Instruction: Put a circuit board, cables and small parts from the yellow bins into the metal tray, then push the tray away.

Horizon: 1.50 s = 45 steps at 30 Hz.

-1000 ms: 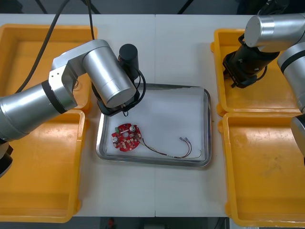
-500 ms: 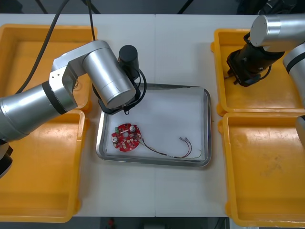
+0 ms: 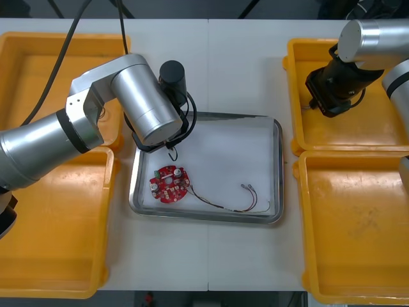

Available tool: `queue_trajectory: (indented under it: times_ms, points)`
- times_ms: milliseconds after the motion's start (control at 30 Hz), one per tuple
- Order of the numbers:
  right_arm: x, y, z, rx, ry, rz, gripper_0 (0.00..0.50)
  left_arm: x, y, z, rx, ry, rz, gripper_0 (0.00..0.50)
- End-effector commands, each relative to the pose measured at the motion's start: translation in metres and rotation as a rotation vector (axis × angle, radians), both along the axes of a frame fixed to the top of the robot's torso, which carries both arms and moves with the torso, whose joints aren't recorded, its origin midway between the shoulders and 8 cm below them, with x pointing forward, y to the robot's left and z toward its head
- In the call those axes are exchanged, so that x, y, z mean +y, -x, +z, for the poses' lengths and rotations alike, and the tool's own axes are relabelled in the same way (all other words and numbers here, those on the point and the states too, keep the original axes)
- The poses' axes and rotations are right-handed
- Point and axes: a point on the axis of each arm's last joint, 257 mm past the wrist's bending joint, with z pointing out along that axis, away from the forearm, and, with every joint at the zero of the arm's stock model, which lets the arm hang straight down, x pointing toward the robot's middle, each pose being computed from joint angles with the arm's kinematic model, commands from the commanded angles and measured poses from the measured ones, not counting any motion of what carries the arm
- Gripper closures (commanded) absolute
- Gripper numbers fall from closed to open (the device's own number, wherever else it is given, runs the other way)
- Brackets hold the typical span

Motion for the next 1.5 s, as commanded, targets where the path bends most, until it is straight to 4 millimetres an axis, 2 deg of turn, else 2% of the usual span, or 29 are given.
queue_trajectory:
  times_ms: [33, 100, 133, 267, 367, 500, 533, 633, 667, 767, 1000, 1167, 1233, 1267, 1300, 1333, 1433, 1467, 1500]
  points:
    - [-0.035, 0.009, 0.019, 0.009, 0.091, 0.047, 0.500, -0.017, 0.009, 0.013, -0.022, 0.019, -0.032, 0.089]
    - [-0.037, 0.011, 0.027, 0.008, 0.104, 0.058, 0.500, -0.017, 0.012, 0.020, -0.019, 0.025, -0.027, 0.076]
    - [-0.039, 0.013, 0.039, 0.007, 0.124, 0.078, 0.500, -0.015, 0.015, 0.032, -0.006, 0.046, -0.017, 0.059]
    - [-0.041, 0.018, 0.061, -0.001, 0.166, 0.129, 0.500, -0.015, 0.025, 0.062, 0.032, 0.091, -0.008, 0.028]
    - [-0.046, 0.029, 0.079, 0.012, 0.220, 0.213, 0.500, -0.007, 0.031, 0.094, 0.060, 0.131, 0.017, 0.000]
    - [-0.048, 0.038, 0.096, 0.019, 0.255, 0.282, 0.500, 0.005, 0.033, 0.121, 0.079, 0.172, 0.043, 0.000]
    - [-0.047, 0.045, 0.105, 0.026, 0.272, 0.327, 0.500, 0.014, 0.032, 0.135, 0.082, 0.199, 0.067, 0.000]
    - [-0.045, 0.054, 0.115, 0.037, 0.304, 0.392, 0.500, 0.029, 0.029, 0.152, 0.079, 0.232, 0.106, 0.000]
    - [-0.042, 0.060, 0.120, 0.048, 0.329, 0.445, 0.500, 0.041, 0.025, 0.163, 0.077, 0.263, 0.139, 0.000]
    - [-0.037, 0.071, 0.127, 0.065, 0.364, 0.524, 0.500, 0.062, 0.018, 0.175, 0.081, 0.304, 0.198, 0.000]
    - [-0.025, 0.089, 0.140, 0.065, 0.381, 0.716, 0.500, 0.101, -0.004, 0.186, 0.071, 0.363, 0.357, 0.000]
    - [-0.013, 0.097, 0.147, 0.042, 0.398, 0.863, 0.500, 0.130, -0.033, 0.193, 0.021, 0.504, 0.588, 0.000]
    - [-0.010, 0.098, 0.149, 0.038, 0.404, 0.890, 0.500, 0.139, -0.036, 0.192, 0.012, 0.495, 0.607, 0.000]
    - [-0.007, 0.101, 0.151, 0.034, 0.421, 0.922, 0.500, 0.154, -0.040, 0.188, 0.004, 0.482, 0.645, 0.000]
    - [-0.007, 0.101, 0.151, 0.034, 0.421, 0.922, 0.500, 0.154, -0.040, 0.188, 0.004, 0.482, 0.645, 0.000]
    - [-0.004, 0.101, 0.155, 0.018, 0.442, 0.955, 0.500, 0.169, -0.045, 0.184, -0.014, 0.464, 0.675, 0.000]
    - [0.001, 0.101, 0.160, -0.001, 0.467, 0.997, 0.500, 0.185, -0.052, 0.177, -0.034, 0.440, 0.703, 0.000]
    - [0.004, 0.102, 0.163, -0.015, 0.487, 1.026, 0.500, 0.197, -0.055, 0.171, -0.048, 0.419, 0.724, 0.000]
    - [0.004, 0.102, 0.163, -0.015, 0.487, 1.026, 0.500, 0.197, -0.055, 0.171, -0.048, 0.419, 0.724, 0.000]
